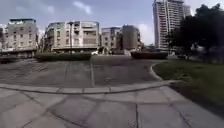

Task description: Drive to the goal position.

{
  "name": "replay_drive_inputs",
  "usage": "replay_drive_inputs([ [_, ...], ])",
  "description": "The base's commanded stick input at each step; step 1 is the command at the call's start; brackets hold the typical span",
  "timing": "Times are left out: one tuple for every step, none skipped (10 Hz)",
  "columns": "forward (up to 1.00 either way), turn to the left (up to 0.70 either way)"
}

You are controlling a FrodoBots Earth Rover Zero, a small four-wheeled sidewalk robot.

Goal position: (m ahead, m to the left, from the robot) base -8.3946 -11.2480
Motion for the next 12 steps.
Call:
replay_drive_inputs([
  [0.70, 0.00],
  [0.70, 0.00],
  [0.70, 0.00],
  [0.70, 0.00],
  [0.70, 0.00],
  [0.70, 0.00],
  [0.70, 0.00],
  [0.70, 0.00],
  [0.70, 0.00],
  [0.70, 0.00],
  [0.70, 0.00],
  [0.70, 0.00],
])
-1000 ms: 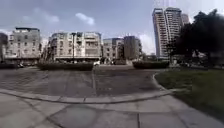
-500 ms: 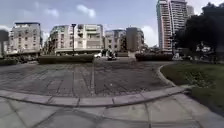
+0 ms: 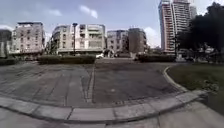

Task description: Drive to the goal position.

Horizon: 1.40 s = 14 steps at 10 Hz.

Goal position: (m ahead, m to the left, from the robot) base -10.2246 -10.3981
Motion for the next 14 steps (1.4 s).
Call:
replay_drive_inputs([
  [0.70, 0.00],
  [0.70, 0.00],
  [0.58, 0.00],
  [0.17, 0.00],
  [0.00, 0.00],
  [0.00, 0.00],
  [0.00, 0.00],
  [0.00, 0.00],
  [0.00, 0.00],
  [0.00, 0.00],
  [0.00, 0.00],
  [0.00, 0.00],
  [0.00, 0.00],
  [0.41, 0.00],
])
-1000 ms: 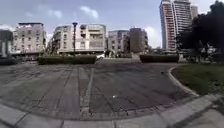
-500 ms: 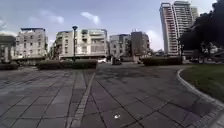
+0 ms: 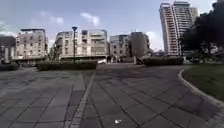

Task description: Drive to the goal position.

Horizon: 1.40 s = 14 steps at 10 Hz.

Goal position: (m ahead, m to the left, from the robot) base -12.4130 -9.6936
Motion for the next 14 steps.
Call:
replay_drive_inputs([
  [0.70, 0.00],
  [0.70, 0.00],
  [0.70, 0.00],
  [0.70, -0.18],
  [0.70, -0.32],
  [0.70, -0.14],
  [0.61, 0.00],
  [0.11, 0.00],
  [0.00, 0.00],
  [0.00, 0.00],
  [0.00, 0.00],
  [0.00, 0.00],
  [0.00, 0.00],
  [0.00, 0.00],
])
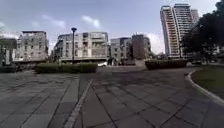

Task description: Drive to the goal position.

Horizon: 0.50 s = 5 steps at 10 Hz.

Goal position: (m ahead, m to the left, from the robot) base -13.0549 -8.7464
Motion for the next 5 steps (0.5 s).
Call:
replay_drive_inputs([
  [0.00, 0.00],
  [0.00, 0.00],
  [0.00, 0.00],
  [0.15, 0.00],
  [0.54, 0.00],
])
